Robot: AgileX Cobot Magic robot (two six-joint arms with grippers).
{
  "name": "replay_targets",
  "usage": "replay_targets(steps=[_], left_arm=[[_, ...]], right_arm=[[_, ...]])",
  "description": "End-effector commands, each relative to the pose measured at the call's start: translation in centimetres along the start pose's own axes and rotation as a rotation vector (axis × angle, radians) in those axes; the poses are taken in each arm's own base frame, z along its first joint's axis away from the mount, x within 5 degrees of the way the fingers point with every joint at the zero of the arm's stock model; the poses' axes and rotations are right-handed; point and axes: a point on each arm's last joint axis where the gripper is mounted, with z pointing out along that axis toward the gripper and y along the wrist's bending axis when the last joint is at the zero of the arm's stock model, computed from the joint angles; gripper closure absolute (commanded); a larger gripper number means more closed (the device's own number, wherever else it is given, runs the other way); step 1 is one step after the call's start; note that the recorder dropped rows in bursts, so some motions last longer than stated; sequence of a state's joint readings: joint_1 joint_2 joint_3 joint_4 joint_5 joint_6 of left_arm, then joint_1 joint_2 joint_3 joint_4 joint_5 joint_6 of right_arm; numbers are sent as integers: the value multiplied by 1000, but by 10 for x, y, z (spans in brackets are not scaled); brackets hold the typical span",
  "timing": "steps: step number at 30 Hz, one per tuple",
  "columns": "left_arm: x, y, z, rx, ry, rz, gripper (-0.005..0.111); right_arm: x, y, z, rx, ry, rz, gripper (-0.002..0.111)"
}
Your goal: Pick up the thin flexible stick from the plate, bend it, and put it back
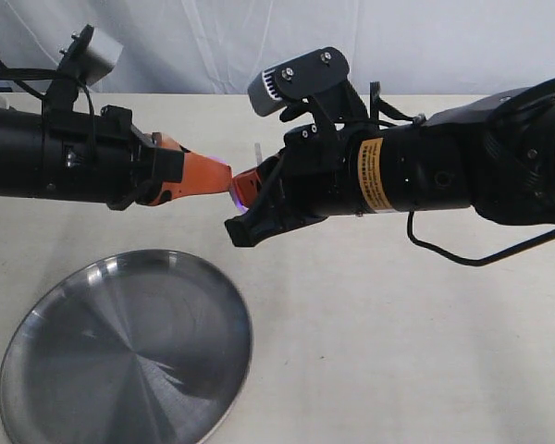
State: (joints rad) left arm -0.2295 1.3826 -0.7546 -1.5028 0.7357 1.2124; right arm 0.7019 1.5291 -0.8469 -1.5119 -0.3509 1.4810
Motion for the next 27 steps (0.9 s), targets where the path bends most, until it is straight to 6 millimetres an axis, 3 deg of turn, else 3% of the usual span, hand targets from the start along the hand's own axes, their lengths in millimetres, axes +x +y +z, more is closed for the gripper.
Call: replay_targets(steps=[1,12,15,22,27], left_arm=[[-9,-1,0,-8,-62,-37,107],[-8,-2,0,7,-51,-33,105],[-8,-3,0,18,-44,-30,97],[-7,-5,0,41,-35,-56,52],[-8,-2,-1,22,-42,-88,49]], right_arm=[[1,50,-6,-460,-8,-58,109],[0,41,-3,-363,-9,-41,109],[0,39,-2,-343,-7,-39,109],[0,39,-2,-337,-6,-37,109],[1,36,-1,-308,-2,-23,109]])
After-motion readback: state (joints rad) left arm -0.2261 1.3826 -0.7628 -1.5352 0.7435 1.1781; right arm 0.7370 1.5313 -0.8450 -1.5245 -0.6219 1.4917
